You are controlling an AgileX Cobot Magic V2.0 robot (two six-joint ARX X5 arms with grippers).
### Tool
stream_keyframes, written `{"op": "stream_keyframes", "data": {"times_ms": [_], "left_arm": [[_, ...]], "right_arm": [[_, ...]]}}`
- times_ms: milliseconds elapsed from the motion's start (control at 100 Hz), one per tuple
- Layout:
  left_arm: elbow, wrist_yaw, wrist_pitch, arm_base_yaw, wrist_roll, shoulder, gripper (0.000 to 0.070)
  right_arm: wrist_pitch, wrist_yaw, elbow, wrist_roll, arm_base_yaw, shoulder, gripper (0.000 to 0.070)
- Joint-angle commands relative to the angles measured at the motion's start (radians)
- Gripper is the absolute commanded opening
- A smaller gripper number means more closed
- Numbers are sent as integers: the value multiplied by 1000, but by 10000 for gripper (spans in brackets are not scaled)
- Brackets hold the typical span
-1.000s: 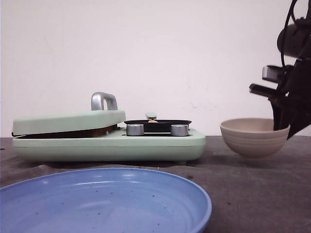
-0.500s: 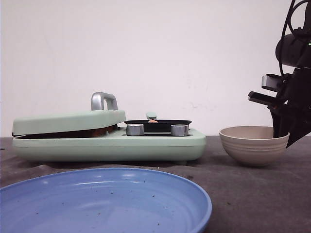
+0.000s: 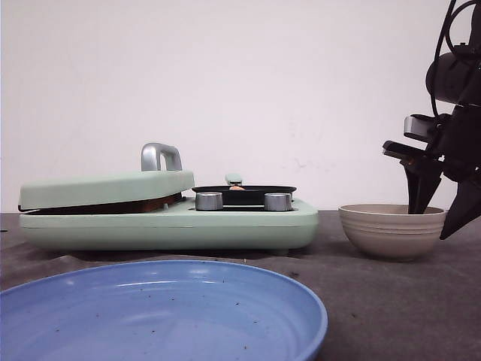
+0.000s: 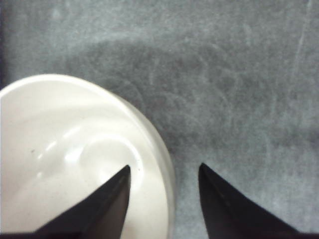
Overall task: Make breakfast with bread and shrimp
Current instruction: 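Open the right gripper and lift it away from the bowl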
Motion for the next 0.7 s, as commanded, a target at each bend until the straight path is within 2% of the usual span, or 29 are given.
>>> {"op": "stream_keyframes", "data": {"times_ms": [0, 160, 360, 540, 690], "left_arm": [[2, 3, 8, -1, -2, 1, 468], [2, 3, 8, -1, -2, 1, 468], [2, 3, 8, -1, -2, 1, 468], [2, 3, 8, -1, -2, 1, 468], [2, 3, 8, -1, -2, 1, 468]], "right_arm": [[7, 2, 12, -17, 0, 19, 280], [6, 47, 13, -35, -4, -14, 280], [7, 50, 17, -43, -11, -95, 280], [-3, 32, 18, -42, -13, -206, 280], [-6, -15, 17, -39, -12, -322, 279]]}}
